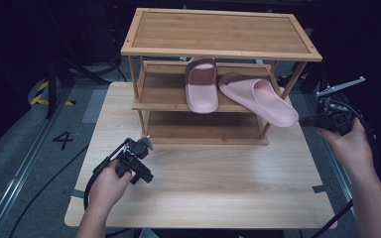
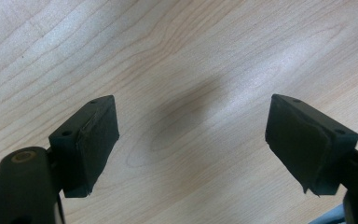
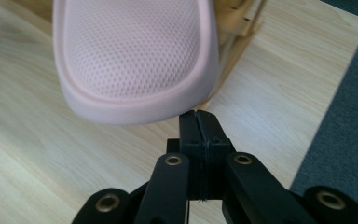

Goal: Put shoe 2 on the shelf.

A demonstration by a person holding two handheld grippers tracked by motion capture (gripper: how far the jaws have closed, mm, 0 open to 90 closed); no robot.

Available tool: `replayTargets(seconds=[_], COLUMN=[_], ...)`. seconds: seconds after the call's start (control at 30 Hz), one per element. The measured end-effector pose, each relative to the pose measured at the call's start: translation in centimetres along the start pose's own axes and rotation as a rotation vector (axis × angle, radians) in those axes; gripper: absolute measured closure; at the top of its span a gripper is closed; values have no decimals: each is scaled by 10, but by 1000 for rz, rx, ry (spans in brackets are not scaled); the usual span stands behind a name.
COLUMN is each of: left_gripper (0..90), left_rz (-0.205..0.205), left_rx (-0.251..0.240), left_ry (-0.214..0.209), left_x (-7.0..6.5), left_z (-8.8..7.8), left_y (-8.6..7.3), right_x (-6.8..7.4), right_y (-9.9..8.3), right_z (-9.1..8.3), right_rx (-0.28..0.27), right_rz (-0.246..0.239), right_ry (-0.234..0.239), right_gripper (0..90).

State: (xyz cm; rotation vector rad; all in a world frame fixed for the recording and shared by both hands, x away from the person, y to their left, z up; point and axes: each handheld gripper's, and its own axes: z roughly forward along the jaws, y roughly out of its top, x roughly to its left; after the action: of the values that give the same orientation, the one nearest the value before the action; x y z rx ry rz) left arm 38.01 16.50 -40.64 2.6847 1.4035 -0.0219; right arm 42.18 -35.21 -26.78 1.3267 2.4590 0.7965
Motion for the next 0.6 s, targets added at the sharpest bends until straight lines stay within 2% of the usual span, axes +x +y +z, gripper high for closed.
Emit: replayTargets(seconds=[0.17,0.33,0.37,0.43,0.6], left_gripper=[178,178,178,178,178], left_rz=[9,8,11,11,13], left_rx=[5,-2,3,2,3], left_ry=[6,4,3,3,6], left_x=[-1,-1,0,0,-2], left_z=[-1,-1,-1,0,0], left_y=[0,0,1,1,0], right_x=[16,28,36,38,57], right_y=[7,12,13,14,23], right_z=[4,7,9,9,16], right_rx=[10,19,22,23,27], right_rz=[-26,-53,-71,-76,-119], right_ry=[50,70,76,80,109], right_gripper=[894,895,895,896,897])
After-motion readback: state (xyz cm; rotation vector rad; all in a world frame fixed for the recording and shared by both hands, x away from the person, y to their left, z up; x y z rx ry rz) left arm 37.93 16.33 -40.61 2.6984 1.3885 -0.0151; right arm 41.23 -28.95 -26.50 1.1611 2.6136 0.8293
